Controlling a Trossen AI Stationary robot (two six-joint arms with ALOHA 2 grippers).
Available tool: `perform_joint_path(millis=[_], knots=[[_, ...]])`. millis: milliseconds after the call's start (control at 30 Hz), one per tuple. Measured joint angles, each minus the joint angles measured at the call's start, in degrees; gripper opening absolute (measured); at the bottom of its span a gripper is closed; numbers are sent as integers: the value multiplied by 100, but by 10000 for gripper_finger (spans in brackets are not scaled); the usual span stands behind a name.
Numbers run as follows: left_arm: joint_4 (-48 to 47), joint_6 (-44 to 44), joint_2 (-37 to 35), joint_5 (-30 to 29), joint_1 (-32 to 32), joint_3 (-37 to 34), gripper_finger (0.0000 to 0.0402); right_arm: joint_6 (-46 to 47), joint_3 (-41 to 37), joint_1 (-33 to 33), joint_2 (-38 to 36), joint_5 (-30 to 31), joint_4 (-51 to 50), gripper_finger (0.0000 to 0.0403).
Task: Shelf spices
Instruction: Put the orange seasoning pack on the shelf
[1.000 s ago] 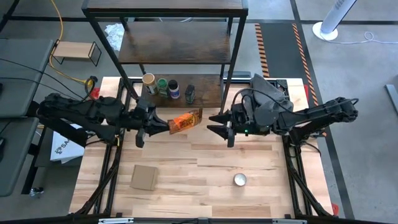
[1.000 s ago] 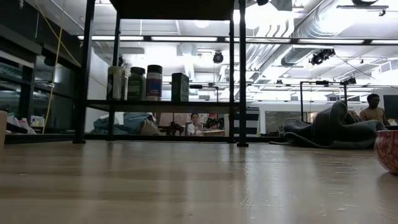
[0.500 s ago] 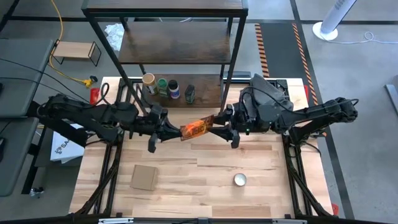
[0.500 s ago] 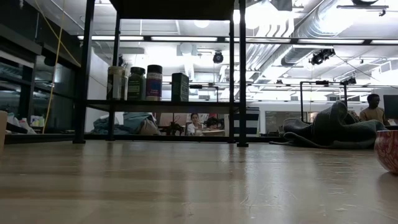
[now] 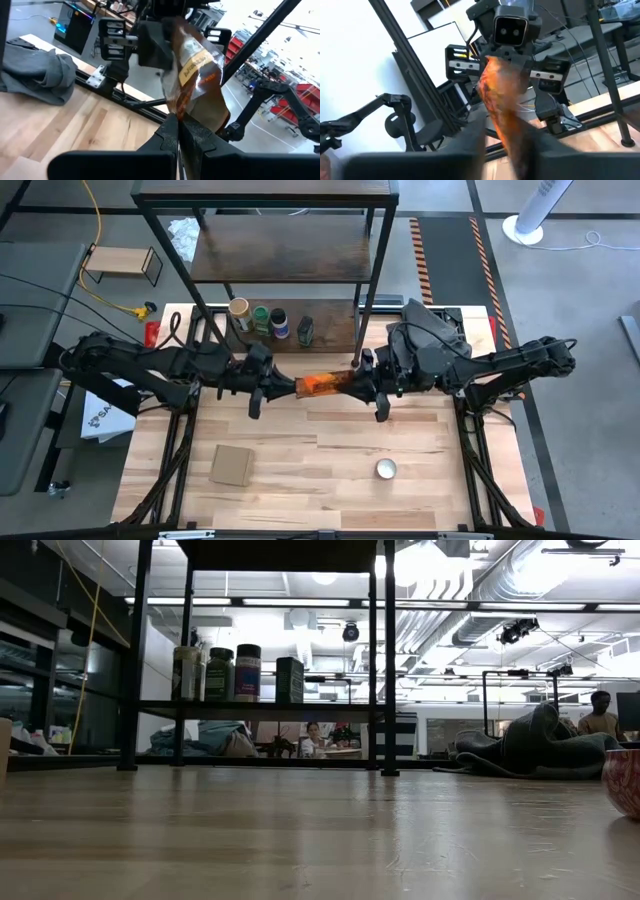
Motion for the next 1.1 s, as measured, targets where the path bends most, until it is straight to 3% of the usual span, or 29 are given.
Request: perform_joint_path(millis=[67,200,367,500,633,733,967,1100], knots=[[-3,1,-10,-11,44,0,0,30,0,0,0,0,-27,17],[-193,-1,-18,-68,70,2,10,149,0,13,-8,4,-57,5],[-1753,-222,-308,-384,35,7,45,180,4,154,-244,70,-281,3],[-3365,-277,-697,-926,-132,6,79,587,374,312,-313,679,-2178,2],[-4407,-537,-1043,-1970,-372,-160,106,897,1445,343,377,975,-4319,1],[-4488,-806,-1255,-2550,-486,-440,117,772,2492,329,1265,1242,-5383,1],[-4447,-1341,-1408,-2509,-706,-1059,122,1808,5026,-198,3319,2427,-8174,1],[-4212,-1441,-1405,-2498,-937,-1247,122,2306,6065,-617,4200,2835,-8973,0]])
